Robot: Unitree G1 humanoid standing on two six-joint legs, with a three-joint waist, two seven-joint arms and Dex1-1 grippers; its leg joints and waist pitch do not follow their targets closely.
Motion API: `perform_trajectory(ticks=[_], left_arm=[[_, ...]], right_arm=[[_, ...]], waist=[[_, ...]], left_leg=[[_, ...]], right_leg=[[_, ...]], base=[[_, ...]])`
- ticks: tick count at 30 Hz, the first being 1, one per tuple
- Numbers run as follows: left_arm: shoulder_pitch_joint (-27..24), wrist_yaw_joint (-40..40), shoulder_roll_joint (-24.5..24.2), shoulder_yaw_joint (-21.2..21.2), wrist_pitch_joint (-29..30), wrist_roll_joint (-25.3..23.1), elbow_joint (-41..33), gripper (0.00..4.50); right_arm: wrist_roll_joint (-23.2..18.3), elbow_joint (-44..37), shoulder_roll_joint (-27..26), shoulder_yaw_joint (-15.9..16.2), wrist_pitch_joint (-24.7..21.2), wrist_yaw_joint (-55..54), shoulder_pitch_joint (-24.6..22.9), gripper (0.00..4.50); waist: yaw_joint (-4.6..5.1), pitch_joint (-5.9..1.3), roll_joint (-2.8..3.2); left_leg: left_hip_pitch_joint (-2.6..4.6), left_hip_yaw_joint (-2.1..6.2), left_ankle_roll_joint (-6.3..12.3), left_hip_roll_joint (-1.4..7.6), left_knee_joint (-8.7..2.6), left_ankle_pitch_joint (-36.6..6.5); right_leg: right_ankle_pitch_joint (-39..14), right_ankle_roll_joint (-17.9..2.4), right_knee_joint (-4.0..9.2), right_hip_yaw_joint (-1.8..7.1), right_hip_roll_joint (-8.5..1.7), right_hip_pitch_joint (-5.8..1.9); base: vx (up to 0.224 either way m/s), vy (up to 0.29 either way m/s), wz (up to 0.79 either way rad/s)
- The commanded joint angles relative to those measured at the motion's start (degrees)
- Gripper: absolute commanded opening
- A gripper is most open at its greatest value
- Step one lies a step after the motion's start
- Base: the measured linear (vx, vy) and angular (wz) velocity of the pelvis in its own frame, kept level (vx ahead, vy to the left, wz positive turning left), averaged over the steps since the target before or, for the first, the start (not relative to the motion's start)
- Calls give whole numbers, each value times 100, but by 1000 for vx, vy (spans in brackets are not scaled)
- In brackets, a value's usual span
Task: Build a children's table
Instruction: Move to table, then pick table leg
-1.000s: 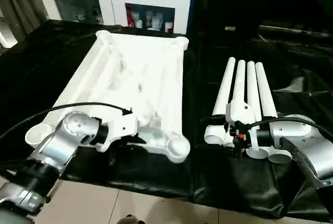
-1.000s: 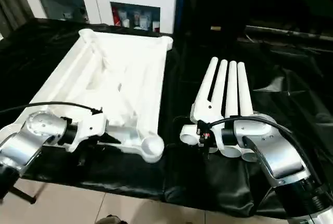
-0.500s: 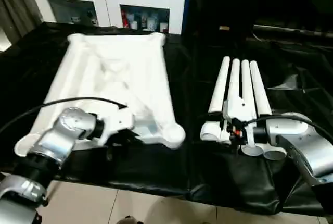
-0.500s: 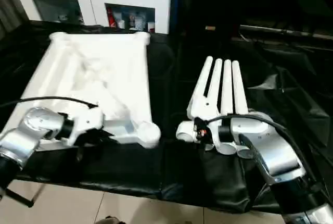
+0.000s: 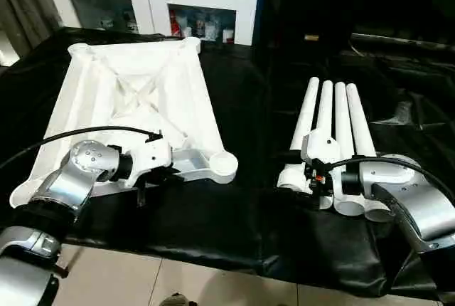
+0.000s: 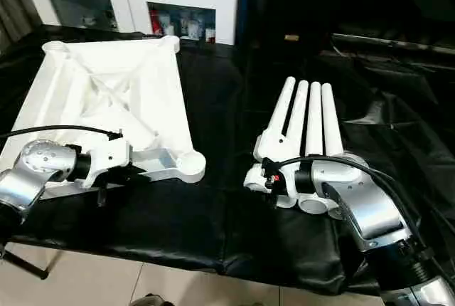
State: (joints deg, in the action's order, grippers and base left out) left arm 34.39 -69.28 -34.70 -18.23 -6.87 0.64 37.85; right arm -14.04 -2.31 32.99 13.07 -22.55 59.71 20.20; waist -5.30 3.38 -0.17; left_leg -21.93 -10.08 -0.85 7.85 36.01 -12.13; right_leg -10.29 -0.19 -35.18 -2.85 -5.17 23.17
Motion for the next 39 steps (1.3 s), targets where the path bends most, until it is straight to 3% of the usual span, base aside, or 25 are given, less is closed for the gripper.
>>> perform_trajectory(ticks=[1, 5, 6, 7, 8, 9, 11, 12, 13, 14, 16, 17, 18, 20, 22, 23, 24, 27, 31, 36, 37, 39], left_arm=[[214, -182, -10, 197, 119, 263, -349, 76], [140, -235, -76, 328, 304, 526, -694, 103], [96, -212, -105, 383, 395, 594, -850, 108], [29, -93, -129, 549, 529, 698, -1186, 128], [25, -83, -130, 564, 546, 710, -1215, 140], [18, 79, -146, 774, 858, 841, -1582, 145], [34, 261, -122, 953, 1039, 934, -1820, 149], [-8, 345, -101, 1035, 1213, 1033, -2027, 149], [-70, 425, -78, 1089, 1315, 1099, -2214, 180], [-119, 476, -64, 1118, 1388, 1137, -2352, 180], [-285, 552, -51, 1112, 1584, 1196, -2620, 181], [-320, 566, -49, 1107, 1623, 1205, -2673, 187], [-445, 635, -19, 1099, 1745, 1226, -2841, 205], [-664, 705, 23, 1063, 1896, 1246, -3148, 229], [-835, 744, 43, 994, 2115, 1278, -3513, 251], [-835, 744, 43, 994, 2115, 1278, -3513, 251], [-902, 775, 51, 943, 2246, 1309, -3724, 272], [-962, 708, 28, 857, 2473, 1403, -4043, 288], [-1017, 664, 7, 830, 2637, 1452, -4238, 310], [-1050, 637, -40, 772, 2755, 1413, -4371, 310], [-1052, 632, -58, 756, 2731, 1386, -4372, 310], [-1053, 615, -68, 749, 2751, 1392, -4382, 310]], right_arm=[[-172, -247, -77, -195, -180, -133, 4, 383], [-186, -276, -268, -312, -744, -616, 151, 383], [-97, -247, -343, -325, -957, -851, 240, 383], [25, -100, -547, -358, -1500, -1310, 503, 383], [34, -84, -566, -361, -1539, -1347, 527, 383], [145, 293, -898, -465, -2087, -1872, 923, 383], [124, 731, -1241, -694, -2550, -2329, 1286, 401], [135, 1035, -1432, -851, -2748, -2666, 1512, 401], [162, 1312, -1590, -1001, -2904, -2983, 1712, 411], [185, 1472, -1679, -1093, -3009, -3183, 1831, 419], [298, 1832, -1794, -1123, -2993, -3499, 2062, 428], [321, 1894, -1810, -1123, -2983, -3551, 2101, 438], [352, 2151, -1913, -1190, -2956, -3805, 2263, 446], [514, 2627, -2074, -1281, -3016, -4288, 2573, 450], [737, 3138, -2165, -1402, -3045, -4822, 2881, 450], [737, 3138, -2165, -1402, -3045, -4822, 2881, 450], [820, 3415, -2180, -1482, -3047, -5105, 3036, 450], [833, 3730, -2173, -1604, -3101, -5348, 3179, 450], [850, 3970, -2187, -1567, -3193, -5363, 3202, 450], [666, 4327, -2354, -1733, -3186, -5256, 3223, 450], [702, 4389, -2373, -1703, -3156, -5280, 3221, 450], [641, 4464, -2419, -1788, -3168, -5302, 3230, 450]], waist=[[-20, -388, 123], [12, -360, 113], [25, -364, 116], [37, -362, 107], [64, -356, 96], [65, -358, 104], [125, -344, 71], [124, -332, 82], [136, -320, 52], [127, -333, 59], [132, -336, 37], [122, -347, 56], [120, -356, 24], [132, -370, 43], [151, -386, -95], [134, -391, -47], [132, -396, -54], [129, -384, -92], [115, -372, -131], [123, -358, -118], [131, -356, -90], [131, -360, -95]], left_leg=[[162, 192, -115, 540, -578, -1285], [163, 200, -233, 532, -609, -1514], [177, 202, -291, 528, -607, -1563], [167, 209, -329, 518, -602, -1535], [139, 215, -347, 508, -610, -1490], [152, 210, -405, 499, -600, -1520], [164, 205, -469, 464, -576, -1636], [172, 215, -492, 455, -565, -1700], [175, 216, -547, 462, -584, -1727], [206, 209, -577, 462, -582, -1709], [175, 190, -580, 467, -603, -1558], [165, 199, -600, 471, -608, -1497], [174, 168, -595, 469, -608, -1384], [145, 177, -598, 461, -614, -1224], [122, 141, -503, 445, -602, -984], [114, 156, -510, 455, -585, -881], [115, 131, -467, 447, -574, -665], [127, 101, -453, 441, -567, -581], [104, 106, -410, 436, -562, -615], [112, 122, -509, 451, -582, -915], [114, 125, -540, 445, -584, -948], [117, 125, -570, 450, -586, -959]], right_leg=[[-340, -1770, 260, 266, -446, -260], [-712, -1682, 288, 276, -437, -264], [-852, -1656, 293, 278, -431, -253], [-942, -1627, 288, 280, -430, -257], [-990, -1623, 284, 282, -435, -272], [-1198, -1551, 299, 279, -438, -251], [-1580, -1522, 337, 294, -442, -209], [-1758, -1502, 349, 297, -450, -195], [-2015, -1360, 378, 298, -437, -185], [-2045, -1324, 366, 303, -435, -163], [-1783, -1281, 349, 302, -404, -177], [-1692, -1291, 322, 296, -412, -190], [-1505, -1276, 320, 297, -396, -177], [-1299, -1333, 284, 289, -391, -203], [-1019, -1353, 279, 282, -371, -227], [-932, -1384, 236, 287, -399, -234], [-698, -1410, 231, 279, -380, -219], [-414, -1418, 211, 269, -337, -207], [-459, -1377, 216, 278, -366, -251], [-890, -1286, 246, 285, -375, -236], [-908, -1278, 250, 283, -365, -223], [-890, -1272, 244, 280, -362, -228]], base=[[0, 0, 0], [0, 0, 0], [0, 0, 0], [0, 0, 0], [0, 0, 0], [0, 0, 0], [0, 0, 0], [0, 0, 0], [0, 0, 0], [0, 0, 0], [0, 0, 0], [0, 0, 0], [0, 0, 0], [0, 0, 0], [0, 0, 0], [0, 0, 0], [0, 0, 0], [0, 0, 0], [0, 0, 0], [0, 0, 0], [0, 0, 0], [0, 0, 0]])
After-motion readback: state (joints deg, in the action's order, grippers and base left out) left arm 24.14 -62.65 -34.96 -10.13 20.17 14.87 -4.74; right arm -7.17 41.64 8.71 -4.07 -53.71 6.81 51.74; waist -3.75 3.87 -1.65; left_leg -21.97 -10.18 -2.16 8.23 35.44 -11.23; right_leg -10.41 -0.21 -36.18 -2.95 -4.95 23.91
